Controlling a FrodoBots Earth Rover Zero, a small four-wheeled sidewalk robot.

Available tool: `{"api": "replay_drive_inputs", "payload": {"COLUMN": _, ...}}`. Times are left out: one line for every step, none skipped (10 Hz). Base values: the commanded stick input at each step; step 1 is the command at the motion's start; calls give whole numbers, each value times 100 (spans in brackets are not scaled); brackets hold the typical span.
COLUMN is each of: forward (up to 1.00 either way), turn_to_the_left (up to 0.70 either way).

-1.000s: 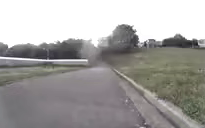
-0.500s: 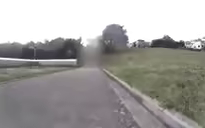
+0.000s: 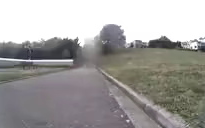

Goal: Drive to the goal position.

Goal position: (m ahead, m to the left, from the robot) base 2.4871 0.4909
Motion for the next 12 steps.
{"api": "replay_drive_inputs", "payload": {"forward": 100, "turn_to_the_left": 29}}
{"api": "replay_drive_inputs", "payload": {"forward": 100, "turn_to_the_left": 40}}
{"api": "replay_drive_inputs", "payload": {"forward": 100, "turn_to_the_left": 40}}
{"api": "replay_drive_inputs", "payload": {"forward": 100, "turn_to_the_left": 40}}
{"api": "replay_drive_inputs", "payload": {"forward": 100, "turn_to_the_left": 19}}
{"api": "replay_drive_inputs", "payload": {"forward": 100, "turn_to_the_left": 7}}
{"api": "replay_drive_inputs", "payload": {"forward": 100, "turn_to_the_left": 0}}
{"api": "replay_drive_inputs", "payload": {"forward": 100, "turn_to_the_left": 0}}
{"api": "replay_drive_inputs", "payload": {"forward": 100, "turn_to_the_left": 0}}
{"api": "replay_drive_inputs", "payload": {"forward": 100, "turn_to_the_left": 0}}
{"api": "replay_drive_inputs", "payload": {"forward": 100, "turn_to_the_left": 0}}
{"api": "replay_drive_inputs", "payload": {"forward": 100, "turn_to_the_left": 10}}
